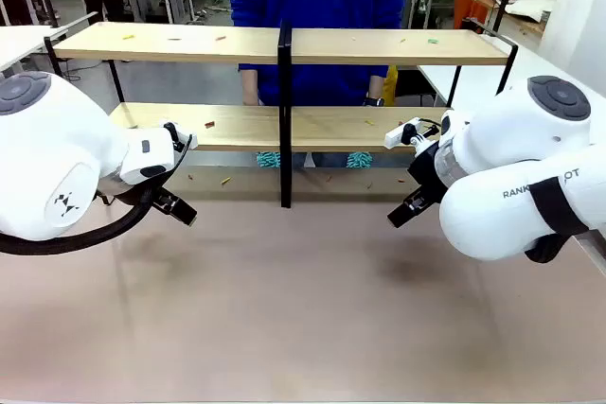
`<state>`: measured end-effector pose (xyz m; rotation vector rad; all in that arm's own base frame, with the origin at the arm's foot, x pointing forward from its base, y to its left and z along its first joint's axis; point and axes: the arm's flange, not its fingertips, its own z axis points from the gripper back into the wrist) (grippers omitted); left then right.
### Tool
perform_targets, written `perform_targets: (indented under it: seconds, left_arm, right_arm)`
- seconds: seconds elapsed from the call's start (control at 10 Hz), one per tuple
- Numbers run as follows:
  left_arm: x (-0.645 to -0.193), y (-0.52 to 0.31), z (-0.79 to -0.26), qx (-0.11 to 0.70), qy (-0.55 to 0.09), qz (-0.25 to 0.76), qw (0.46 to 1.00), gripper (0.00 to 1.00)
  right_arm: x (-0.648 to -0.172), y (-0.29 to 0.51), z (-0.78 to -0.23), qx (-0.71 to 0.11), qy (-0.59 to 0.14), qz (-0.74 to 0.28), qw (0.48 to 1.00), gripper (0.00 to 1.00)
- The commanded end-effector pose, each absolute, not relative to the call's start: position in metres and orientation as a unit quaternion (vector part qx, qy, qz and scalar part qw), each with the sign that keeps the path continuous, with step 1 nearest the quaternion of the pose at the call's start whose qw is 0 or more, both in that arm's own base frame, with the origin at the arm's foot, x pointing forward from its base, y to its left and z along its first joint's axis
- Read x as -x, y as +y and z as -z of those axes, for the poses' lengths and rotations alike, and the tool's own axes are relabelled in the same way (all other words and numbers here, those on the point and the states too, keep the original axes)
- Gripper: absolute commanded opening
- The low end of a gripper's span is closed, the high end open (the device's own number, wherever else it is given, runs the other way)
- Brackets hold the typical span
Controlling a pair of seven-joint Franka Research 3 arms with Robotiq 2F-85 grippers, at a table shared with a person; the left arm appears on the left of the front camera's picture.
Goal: Clean the shelves.
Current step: Pick up the Duster when the human hands it over.
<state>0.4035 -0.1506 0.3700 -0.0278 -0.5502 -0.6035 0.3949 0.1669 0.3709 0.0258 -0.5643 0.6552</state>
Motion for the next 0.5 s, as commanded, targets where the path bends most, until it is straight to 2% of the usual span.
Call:
perform_targets:
  seconds: [0.0,0.4]
  left_arm:
    - [-0.4035,-0.1507,-0.3701,0.014,-0.268,0.293,0.918,1.00]
    - [-0.4035,-0.1507,-0.3701,0.014,-0.268,0.293,0.918,1.00]
  right_arm:
    - [-0.3949,0.1669,-0.3710,-0.012,-0.274,-0.318,0.908,1.00]
    - [-0.3949,0.1669,-0.3710,-0.012,-0.274,-0.318,0.908,1.00]
